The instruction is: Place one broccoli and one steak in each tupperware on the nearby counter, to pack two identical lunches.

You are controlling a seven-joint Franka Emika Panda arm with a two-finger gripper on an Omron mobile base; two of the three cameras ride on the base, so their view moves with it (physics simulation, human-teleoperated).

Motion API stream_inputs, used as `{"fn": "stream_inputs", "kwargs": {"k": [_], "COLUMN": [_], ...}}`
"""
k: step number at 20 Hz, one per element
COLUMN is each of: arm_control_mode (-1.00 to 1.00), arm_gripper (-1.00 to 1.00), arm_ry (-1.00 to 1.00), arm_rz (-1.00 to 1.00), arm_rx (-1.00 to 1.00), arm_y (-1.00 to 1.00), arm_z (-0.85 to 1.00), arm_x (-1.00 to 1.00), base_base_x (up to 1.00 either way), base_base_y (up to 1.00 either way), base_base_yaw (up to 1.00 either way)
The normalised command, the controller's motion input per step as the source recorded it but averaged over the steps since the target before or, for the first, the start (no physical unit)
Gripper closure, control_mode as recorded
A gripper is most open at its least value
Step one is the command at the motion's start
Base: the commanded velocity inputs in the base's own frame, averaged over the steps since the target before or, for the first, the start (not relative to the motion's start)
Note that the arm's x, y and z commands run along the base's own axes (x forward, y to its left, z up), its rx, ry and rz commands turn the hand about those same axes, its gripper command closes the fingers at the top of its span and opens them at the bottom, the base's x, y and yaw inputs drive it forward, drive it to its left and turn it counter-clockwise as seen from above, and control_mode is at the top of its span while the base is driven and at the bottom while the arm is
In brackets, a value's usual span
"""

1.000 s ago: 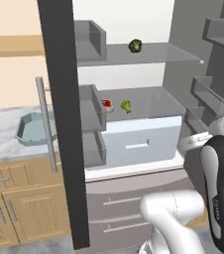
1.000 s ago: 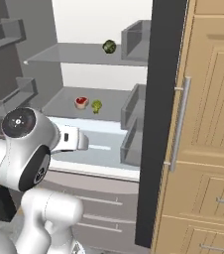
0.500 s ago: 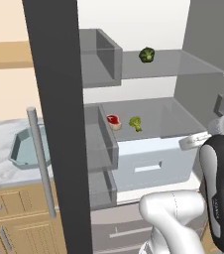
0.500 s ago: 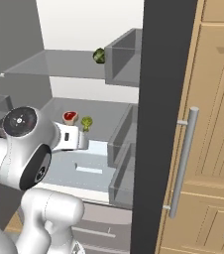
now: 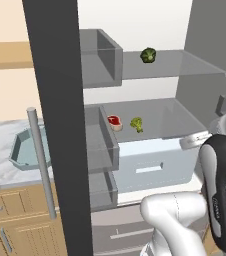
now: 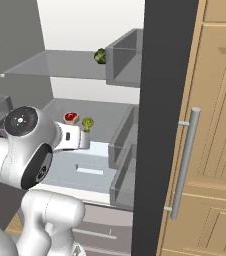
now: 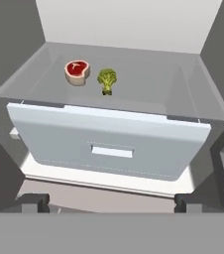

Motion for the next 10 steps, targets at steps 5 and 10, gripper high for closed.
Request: {"fn": "stream_inputs", "kwargs": {"k": [5,10], "arm_control_mode": [-1.0,-1.0], "arm_gripper": [-1.0,-1.0], "arm_ry": [0.0,-0.01], "arm_rz": [-0.04,-0.04], "arm_rx": [0.0,0.0], "arm_y": [0.0,0.04], "arm_z": [0.31,0.54], "arm_x": [0.2,0.14], "base_base_x": [0.0,0.0], "base_base_y": [0.0,0.0], "base_base_yaw": [0.0,0.0]}}
